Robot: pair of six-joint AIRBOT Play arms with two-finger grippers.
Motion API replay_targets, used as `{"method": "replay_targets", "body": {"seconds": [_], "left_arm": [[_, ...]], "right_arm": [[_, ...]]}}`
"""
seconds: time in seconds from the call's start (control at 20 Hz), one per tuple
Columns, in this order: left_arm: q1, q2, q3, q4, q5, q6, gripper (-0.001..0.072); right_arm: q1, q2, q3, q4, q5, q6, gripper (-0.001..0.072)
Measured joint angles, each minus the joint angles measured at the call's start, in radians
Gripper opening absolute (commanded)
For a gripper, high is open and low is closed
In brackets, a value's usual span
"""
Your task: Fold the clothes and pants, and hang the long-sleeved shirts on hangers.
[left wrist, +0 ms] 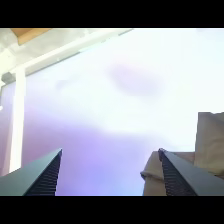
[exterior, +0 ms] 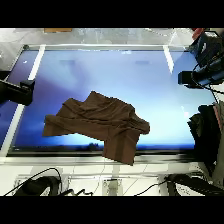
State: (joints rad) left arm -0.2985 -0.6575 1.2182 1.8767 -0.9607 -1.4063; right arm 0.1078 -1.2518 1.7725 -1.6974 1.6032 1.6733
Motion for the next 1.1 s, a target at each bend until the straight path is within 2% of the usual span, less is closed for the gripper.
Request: {"method": "replay_targets", "body": {"seconds": [0.15, 0.4, 0.7, 0.85, 1.05, 1.1], "left_arm": [[0.0, 0.0, 0.0, 0.0, 0.0, 0.0, 0.0704], [0.0, -0.001, 0.0, -0.017, 0.0, -0.004, 0.0704], [0.0, -0.011, 0.0, -0.022, 0.0, -0.007, 0.0704], [0.0, -0.013, 0.0, -0.023, 0.0, -0.008, 0.0704], [0.0, -0.013, 0.0, -0.024, 0.0, -0.008, 0.0704], [0.0, -0.013, 0.0, -0.025, 0.0, -0.008, 0.0704]], "right_arm": [[0.0, -0.002, -0.001, 0.0, -0.057, -0.018, 0.0012], [-0.002, -0.023, -0.044, 0.014, -0.001, -0.134, 0.0011], [-0.002, -0.03, -0.432, 0.186, -0.024, -0.256, 0.0011], [-0.002, 0.001, -0.659, 0.317, -0.11, -0.349, 0.0011], [-0.002, 0.058, -0.909, 0.647, -0.307, -0.54, 0.0013], [-0.002, 0.065, -0.949, 0.699, -0.345, -0.564, 0.0039]]}}
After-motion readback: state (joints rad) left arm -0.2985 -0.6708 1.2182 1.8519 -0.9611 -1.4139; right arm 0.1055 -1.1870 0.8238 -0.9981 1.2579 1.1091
